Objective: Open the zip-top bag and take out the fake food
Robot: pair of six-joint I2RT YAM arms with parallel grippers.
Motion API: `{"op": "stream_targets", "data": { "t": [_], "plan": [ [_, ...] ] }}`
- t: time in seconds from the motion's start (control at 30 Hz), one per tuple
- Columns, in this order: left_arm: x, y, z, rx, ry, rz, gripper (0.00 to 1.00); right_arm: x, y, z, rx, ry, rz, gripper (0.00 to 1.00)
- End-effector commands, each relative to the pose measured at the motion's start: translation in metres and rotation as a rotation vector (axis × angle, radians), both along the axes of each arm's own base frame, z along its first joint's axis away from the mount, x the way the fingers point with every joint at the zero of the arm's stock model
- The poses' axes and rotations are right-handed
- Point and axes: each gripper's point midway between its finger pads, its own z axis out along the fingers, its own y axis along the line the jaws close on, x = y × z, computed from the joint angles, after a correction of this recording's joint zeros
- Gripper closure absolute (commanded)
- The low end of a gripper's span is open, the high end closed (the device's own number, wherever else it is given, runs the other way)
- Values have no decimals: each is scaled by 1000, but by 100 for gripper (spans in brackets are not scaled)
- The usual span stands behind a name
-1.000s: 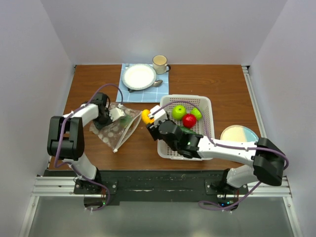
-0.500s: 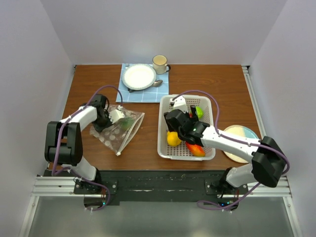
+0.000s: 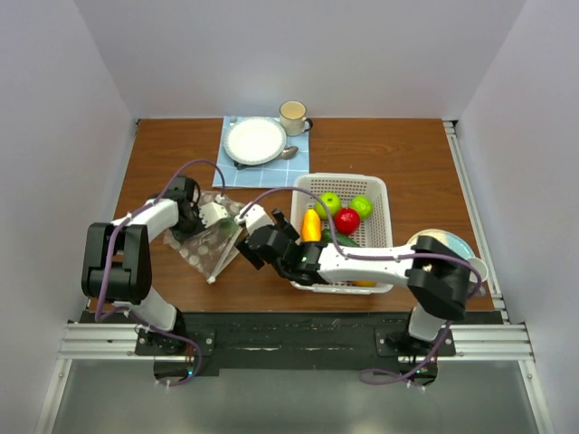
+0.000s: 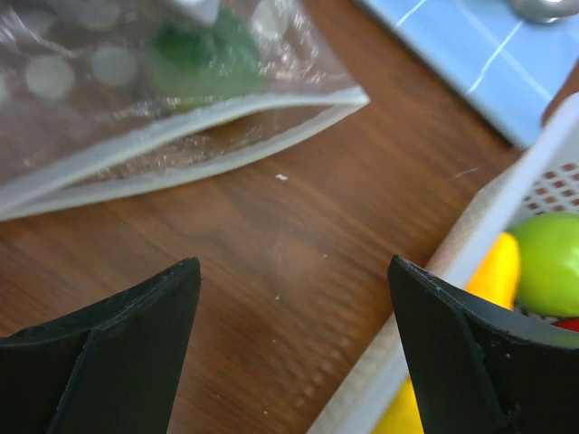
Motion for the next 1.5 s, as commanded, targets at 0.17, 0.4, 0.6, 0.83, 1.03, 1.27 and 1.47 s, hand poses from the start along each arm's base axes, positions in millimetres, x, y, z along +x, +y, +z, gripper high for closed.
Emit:
{"op": "stream_targets", "data": {
  "t": [0.17, 0.4, 0.6, 0.83, 1.03, 1.27, 1.47],
  "plan": [
    [4, 10, -10, 39, -13, -26, 100, 11, 52, -30, 107, -11, 107, 2],
    [-4, 11, -17, 47, 34, -42, 100, 27, 87, -29, 249, -106, 179, 1],
    [-13, -2, -21, -46, 147, -14, 100, 51, 98, -43, 257, -89, 183, 1],
    [-22, -34, -3, -307, 318, -9, 100, 70, 106, -46, 286, -82, 191, 1],
    [-38, -32, -15, -282, 356, -62, 100, 74, 125, -44, 314, -82, 242, 1],
    [-47, -32, -14, -273, 376, -105, 100, 82, 136, -56, 298, -72, 242, 1],
    [-59, -38, -16, -308, 434, -138, 100, 81, 125, -85, 265, -30, 221, 4]
  ]
}}
